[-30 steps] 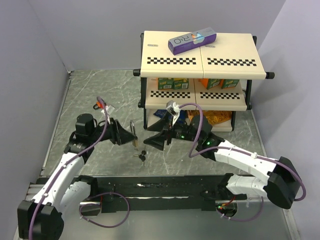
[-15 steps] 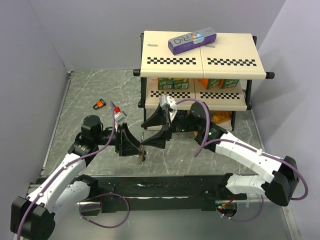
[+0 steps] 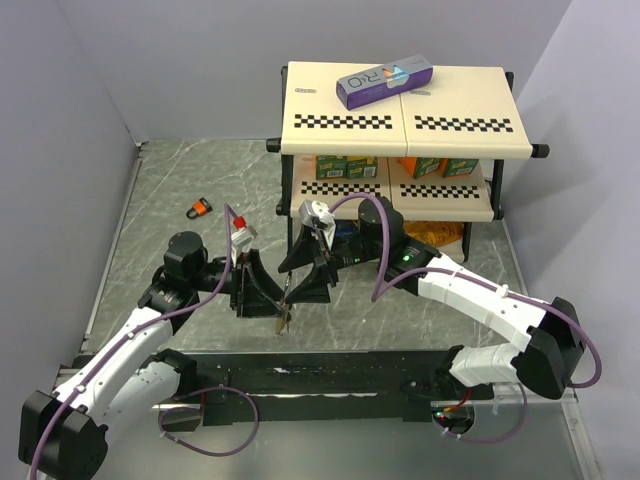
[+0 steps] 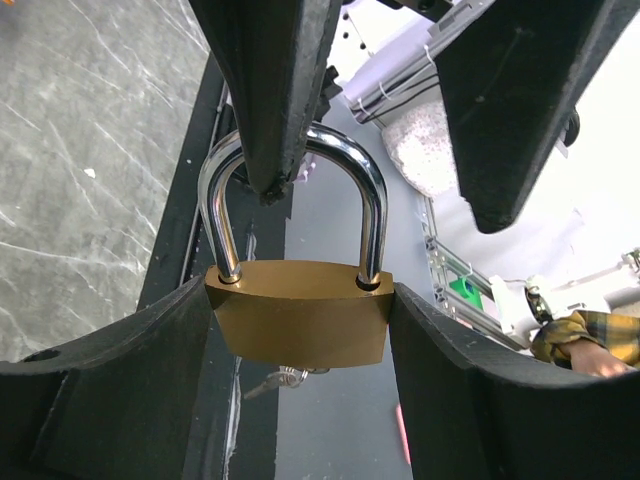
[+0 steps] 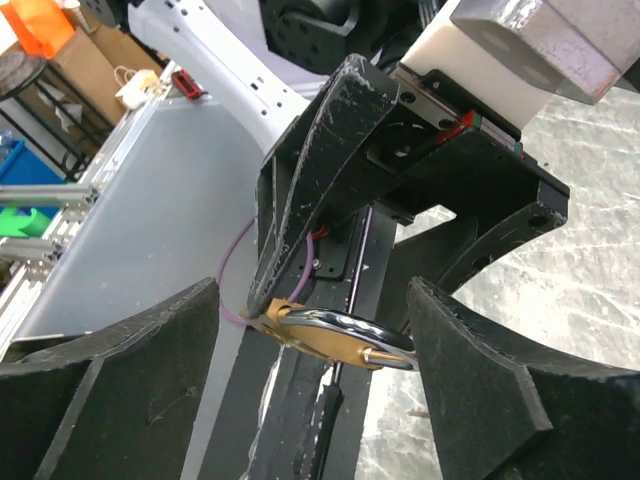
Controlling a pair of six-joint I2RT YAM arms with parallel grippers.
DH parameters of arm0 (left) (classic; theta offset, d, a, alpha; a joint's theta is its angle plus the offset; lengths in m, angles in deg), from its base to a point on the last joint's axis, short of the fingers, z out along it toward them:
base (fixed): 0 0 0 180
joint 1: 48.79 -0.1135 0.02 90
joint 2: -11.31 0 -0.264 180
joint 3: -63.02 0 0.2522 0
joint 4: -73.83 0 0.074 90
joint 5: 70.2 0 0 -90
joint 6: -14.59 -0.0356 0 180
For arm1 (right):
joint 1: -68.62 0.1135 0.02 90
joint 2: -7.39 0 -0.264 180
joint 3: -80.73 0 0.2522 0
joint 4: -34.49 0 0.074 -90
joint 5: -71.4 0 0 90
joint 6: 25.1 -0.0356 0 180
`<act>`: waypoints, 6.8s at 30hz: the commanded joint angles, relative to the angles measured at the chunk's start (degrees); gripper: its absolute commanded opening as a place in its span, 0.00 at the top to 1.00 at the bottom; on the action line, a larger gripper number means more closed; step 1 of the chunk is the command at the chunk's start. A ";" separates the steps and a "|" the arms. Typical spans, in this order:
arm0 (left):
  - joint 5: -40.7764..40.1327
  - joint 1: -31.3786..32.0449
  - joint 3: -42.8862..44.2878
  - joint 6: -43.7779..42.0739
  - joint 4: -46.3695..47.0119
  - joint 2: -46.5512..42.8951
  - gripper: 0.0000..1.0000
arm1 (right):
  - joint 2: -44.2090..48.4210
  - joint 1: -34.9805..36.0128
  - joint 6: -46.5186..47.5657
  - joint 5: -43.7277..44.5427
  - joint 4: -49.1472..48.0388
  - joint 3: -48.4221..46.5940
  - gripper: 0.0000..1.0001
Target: Unlock with the key
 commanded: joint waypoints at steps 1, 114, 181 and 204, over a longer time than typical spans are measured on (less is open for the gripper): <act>2.41 0.18 1.07 0.57 5.56 -1.30 0.99 | -0.11 0.02 2.83 -2.60 3.38 -2.08 0.21; -78.09 11.07 14.60 -13.58 -31.18 14.25 0.99 | -17.78 0.73 -22.57 47.58 4.79 -9.20 1.00; -87.59 -38.49 42.82 -45.75 -33.55 67.34 0.99 | 36.01 -1.12 -12.90 56.73 5.94 22.27 0.30; -89.97 -39.81 44.41 -39.51 -32.32 71.57 0.18 | 33.82 -1.30 -12.64 56.64 5.59 21.92 0.28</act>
